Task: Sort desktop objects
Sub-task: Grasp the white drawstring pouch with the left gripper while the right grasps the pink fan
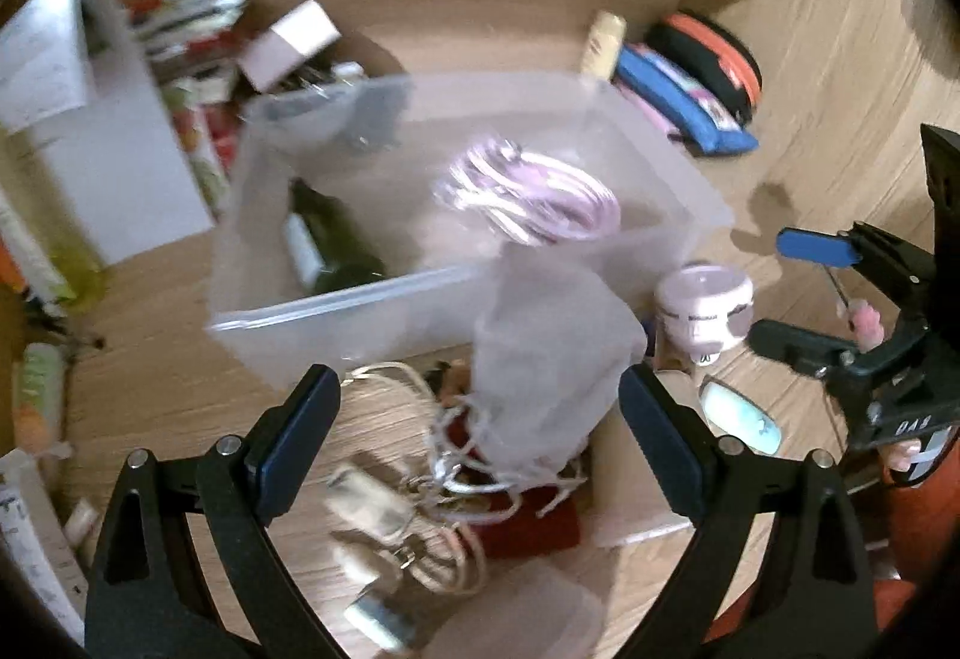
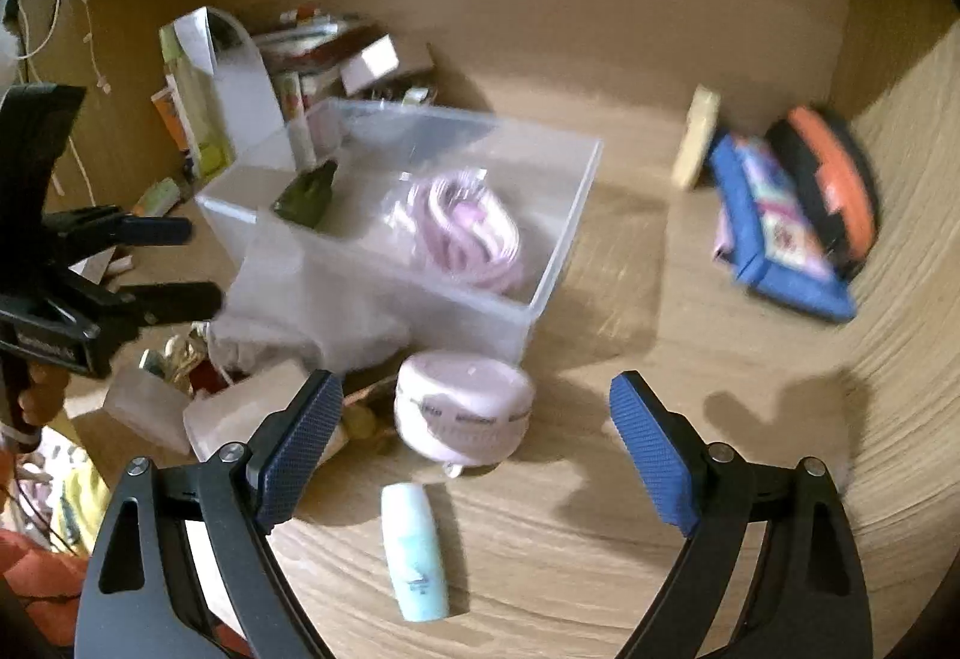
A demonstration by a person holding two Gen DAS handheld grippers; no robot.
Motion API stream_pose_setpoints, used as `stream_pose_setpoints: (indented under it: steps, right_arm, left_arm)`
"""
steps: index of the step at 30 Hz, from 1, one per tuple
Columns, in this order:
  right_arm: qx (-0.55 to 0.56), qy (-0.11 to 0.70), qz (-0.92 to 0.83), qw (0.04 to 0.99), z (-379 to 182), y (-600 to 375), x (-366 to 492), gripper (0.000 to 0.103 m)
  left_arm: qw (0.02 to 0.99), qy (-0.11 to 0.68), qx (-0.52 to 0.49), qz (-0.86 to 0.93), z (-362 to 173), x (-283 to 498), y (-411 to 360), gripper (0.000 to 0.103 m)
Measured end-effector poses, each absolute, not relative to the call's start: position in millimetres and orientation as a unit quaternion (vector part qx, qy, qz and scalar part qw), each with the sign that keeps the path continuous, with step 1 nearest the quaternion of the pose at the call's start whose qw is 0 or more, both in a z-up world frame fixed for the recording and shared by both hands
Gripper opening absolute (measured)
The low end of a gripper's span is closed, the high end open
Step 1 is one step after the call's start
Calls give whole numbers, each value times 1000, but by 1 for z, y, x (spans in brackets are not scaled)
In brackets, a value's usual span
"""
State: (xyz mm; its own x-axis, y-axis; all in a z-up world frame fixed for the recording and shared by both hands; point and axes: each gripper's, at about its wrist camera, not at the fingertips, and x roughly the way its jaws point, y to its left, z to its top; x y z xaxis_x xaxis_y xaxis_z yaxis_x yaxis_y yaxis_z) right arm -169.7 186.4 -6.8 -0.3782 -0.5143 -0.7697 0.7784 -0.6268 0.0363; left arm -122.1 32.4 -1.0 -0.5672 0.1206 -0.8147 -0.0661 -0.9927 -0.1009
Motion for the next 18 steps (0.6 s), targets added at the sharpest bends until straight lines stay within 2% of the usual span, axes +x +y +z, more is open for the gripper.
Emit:
stream_pose_setpoints:
  steps: [13, 16, 18]
  right_arm:
    - [440, 157, -779, 418, -48, 176, -195, 88]
    - [442, 154, -774, 427, -52, 172, -197, 84]
    - [443, 154, -772, 429, -54, 169, -198, 76]
  left_arm:
    - [89, -45, -526, 845, -23, -158, 48, 95]
    - [94, -32, -533, 840, -25, -162, 51, 92]
    - [103, -31, -539, 835, -27, -164, 51, 88]
